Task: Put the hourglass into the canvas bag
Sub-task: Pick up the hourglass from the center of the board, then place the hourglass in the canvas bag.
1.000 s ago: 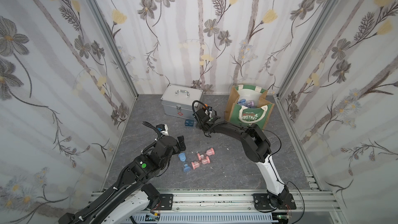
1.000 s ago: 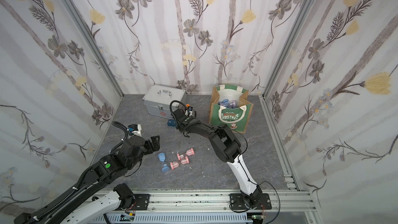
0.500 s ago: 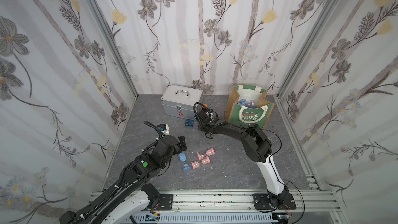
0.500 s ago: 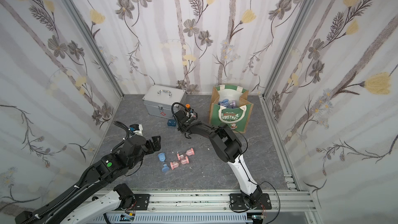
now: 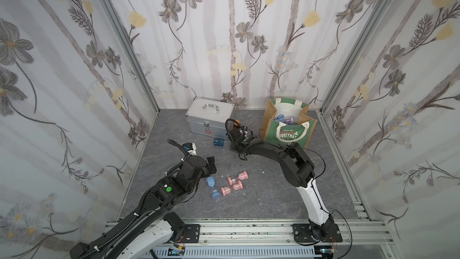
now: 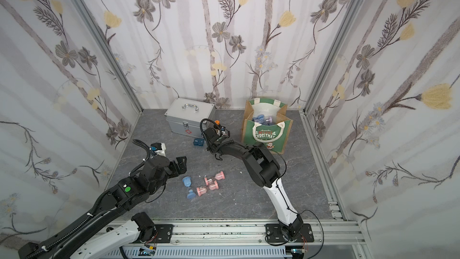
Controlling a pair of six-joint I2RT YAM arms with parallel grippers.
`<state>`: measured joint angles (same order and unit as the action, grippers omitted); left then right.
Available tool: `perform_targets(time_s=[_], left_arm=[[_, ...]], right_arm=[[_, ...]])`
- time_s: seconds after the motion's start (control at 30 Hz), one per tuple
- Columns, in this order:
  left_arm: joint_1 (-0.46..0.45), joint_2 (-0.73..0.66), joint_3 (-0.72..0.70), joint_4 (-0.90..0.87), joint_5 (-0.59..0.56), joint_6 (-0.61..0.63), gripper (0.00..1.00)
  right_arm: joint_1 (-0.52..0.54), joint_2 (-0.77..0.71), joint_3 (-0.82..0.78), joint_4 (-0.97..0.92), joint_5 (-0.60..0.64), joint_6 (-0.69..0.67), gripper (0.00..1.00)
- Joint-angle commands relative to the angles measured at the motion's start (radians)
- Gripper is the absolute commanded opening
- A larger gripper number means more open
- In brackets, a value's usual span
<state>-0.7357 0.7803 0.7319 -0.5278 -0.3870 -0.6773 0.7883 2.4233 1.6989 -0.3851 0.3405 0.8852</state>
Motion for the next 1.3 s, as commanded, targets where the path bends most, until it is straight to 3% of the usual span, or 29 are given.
perform_targets(time_s=[0.0, 0.43, 0.8, 1.27], left_arm=[[0.001, 0.003, 0.017, 0.019, -0.003, 0.005, 1.00], [0.001, 0.022, 0.078, 0.025, 0.035, 0.032, 1.00], [0.001, 0.150, 0.189, 0.102, 0.176, 0.083, 1.00], [0.001, 0.351, 0.298, 0.220, 0.369, 0.103, 1.00]], right_arm=[[0.000, -0.035, -0.003, 0.001, 0.013, -0.027, 0.37], [0.003, -0.334, -0.147, 0.045, 0.007, -0.154, 0.31], [-0.005, -0.626, -0.173, 0.011, 0.011, -0.257, 0.28], [-0.271, -0.802, -0.186, -0.055, -0.061, -0.326, 0.24]])
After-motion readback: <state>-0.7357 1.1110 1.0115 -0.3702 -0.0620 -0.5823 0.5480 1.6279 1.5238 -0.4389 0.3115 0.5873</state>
